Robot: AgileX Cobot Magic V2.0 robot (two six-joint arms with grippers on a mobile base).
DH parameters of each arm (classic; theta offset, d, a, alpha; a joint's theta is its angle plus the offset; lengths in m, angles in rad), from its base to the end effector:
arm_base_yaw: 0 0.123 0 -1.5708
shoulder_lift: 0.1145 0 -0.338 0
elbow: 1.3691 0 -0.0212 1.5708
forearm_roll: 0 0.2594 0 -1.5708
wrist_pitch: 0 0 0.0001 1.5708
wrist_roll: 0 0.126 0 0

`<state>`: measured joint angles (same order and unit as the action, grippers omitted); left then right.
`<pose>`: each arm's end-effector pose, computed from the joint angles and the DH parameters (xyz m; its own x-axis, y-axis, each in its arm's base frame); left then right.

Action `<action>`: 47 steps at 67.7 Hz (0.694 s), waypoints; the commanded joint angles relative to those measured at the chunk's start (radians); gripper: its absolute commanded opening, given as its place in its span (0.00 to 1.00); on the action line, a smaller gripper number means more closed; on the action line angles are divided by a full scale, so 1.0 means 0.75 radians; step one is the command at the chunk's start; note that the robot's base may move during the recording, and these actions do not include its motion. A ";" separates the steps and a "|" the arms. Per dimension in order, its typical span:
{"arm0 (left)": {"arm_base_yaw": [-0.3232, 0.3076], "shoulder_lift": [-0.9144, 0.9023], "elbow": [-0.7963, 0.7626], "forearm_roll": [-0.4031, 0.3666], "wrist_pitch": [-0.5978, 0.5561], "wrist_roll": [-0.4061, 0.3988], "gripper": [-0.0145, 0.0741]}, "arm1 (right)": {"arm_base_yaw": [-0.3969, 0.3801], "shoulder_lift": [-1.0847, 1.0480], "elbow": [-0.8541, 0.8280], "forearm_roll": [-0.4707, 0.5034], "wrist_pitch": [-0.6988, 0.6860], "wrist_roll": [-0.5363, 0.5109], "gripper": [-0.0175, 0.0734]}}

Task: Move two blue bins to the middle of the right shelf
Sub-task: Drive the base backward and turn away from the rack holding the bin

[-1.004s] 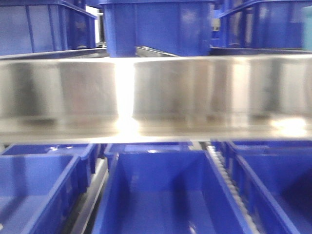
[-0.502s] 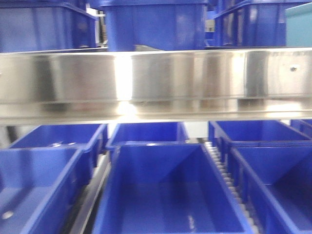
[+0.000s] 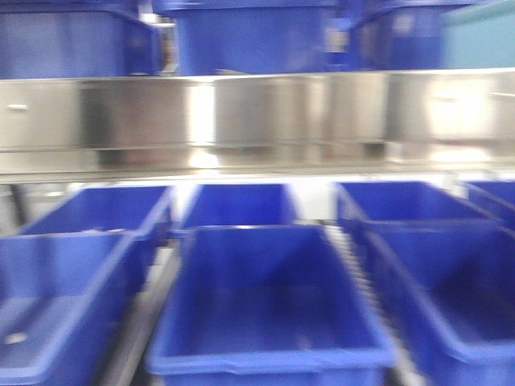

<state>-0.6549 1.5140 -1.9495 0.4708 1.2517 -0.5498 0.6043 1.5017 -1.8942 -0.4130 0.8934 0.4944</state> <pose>0.2877 -0.1525 0.5356 -0.5779 0.0096 -0.8161 0.0719 0.9966 -0.0392 0.3081 0.1648 0.5558 -0.3576 0.0121 -0.9338 -0.2253 0.9693 0.0989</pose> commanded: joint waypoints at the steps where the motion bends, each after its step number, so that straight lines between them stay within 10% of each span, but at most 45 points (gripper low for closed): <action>1: -0.011 -0.004 -0.011 -0.050 -0.052 0.019 0.04 | 0.010 -0.010 -0.015 0.028 -0.136 0.005 0.01; 47: -0.011 -0.004 -0.011 -0.050 -0.052 0.019 0.04 | 0.010 -0.010 -0.015 0.028 -0.136 0.005 0.01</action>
<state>-0.6549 1.5140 -1.9495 0.4690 1.2535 -0.5498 0.6043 1.5017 -1.8942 -0.4130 0.8934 0.4944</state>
